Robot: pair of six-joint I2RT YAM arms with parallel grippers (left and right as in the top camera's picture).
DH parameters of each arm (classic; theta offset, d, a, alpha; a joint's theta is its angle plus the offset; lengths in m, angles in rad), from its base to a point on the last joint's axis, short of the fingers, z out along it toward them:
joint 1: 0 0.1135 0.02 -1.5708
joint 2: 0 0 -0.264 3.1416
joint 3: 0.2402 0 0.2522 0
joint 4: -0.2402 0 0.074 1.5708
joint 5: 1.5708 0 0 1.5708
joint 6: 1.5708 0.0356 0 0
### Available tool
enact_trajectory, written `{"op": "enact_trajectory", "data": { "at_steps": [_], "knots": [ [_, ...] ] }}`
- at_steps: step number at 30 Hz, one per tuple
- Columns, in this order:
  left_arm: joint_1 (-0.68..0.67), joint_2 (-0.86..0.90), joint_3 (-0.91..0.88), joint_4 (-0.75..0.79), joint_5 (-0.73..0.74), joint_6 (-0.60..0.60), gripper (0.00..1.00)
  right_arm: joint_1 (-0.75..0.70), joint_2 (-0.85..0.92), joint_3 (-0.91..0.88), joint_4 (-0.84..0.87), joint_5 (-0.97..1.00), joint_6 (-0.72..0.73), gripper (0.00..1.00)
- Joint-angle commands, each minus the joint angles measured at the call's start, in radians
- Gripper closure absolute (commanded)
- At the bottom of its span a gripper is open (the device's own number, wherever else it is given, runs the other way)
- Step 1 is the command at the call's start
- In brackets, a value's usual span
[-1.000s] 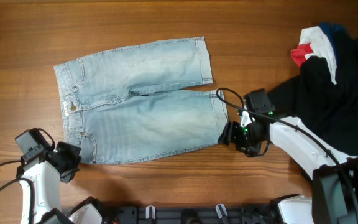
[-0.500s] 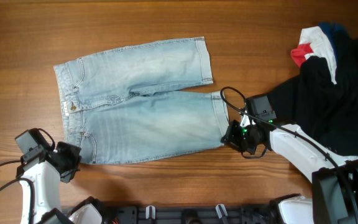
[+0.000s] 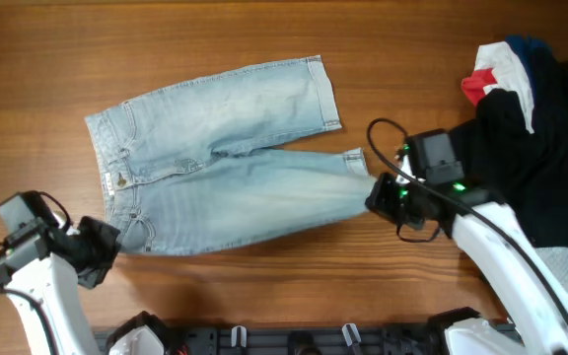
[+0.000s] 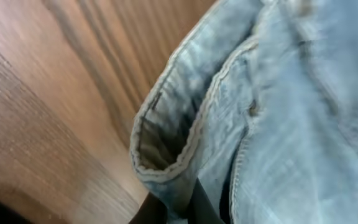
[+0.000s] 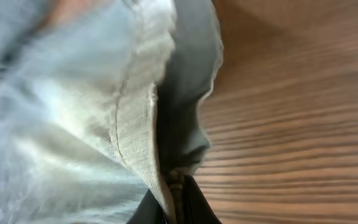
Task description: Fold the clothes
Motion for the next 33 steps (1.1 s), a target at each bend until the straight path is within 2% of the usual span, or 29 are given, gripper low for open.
{"op": "enact_trajectory", "data": {
  "at_steps": [1, 4, 7, 11, 17, 21, 26, 33],
  "knots": [
    [0.008, -0.098, 0.08, -0.069, 0.115, 0.055, 0.96, -0.007, -0.127, 0.058, -0.05, 0.105, -0.032, 0.96],
    [0.008, -0.176, 0.097, -0.113, 0.184, 0.054, 0.96, -0.007, -0.211, 0.085, -0.101, 0.15, -0.036, 0.96],
    [0.008, -0.253, 0.107, -0.166, 0.194, 0.054, 0.96, -0.007, -0.239, 0.131, -0.127, 0.191, -0.078, 0.96],
    [0.008, -0.352, 0.133, -0.14, 0.109, 0.012, 0.96, -0.007, -0.132, 0.299, -0.133, 0.228, -0.195, 0.96],
    [0.038, -0.236, 0.158, -0.002, 0.074, -0.032, 0.96, -0.007, 0.188, 0.532, -0.133, 0.23, -0.279, 0.96],
    [0.038, -0.117, 0.158, 0.126, 0.077, -0.103, 0.96, -0.007, 0.37, 0.613, -0.074, 0.22, -0.31, 0.96],
    [0.038, 0.032, 0.158, 0.254, 0.122, -0.105, 0.96, -0.007, 0.486, 0.647, 0.037, 0.166, -0.344, 0.96],
    [0.027, 0.166, 0.158, 0.391, 0.168, -0.105, 0.96, -0.006, 0.535, 0.647, 0.192, 0.101, -0.343, 0.96]
  ]
}}
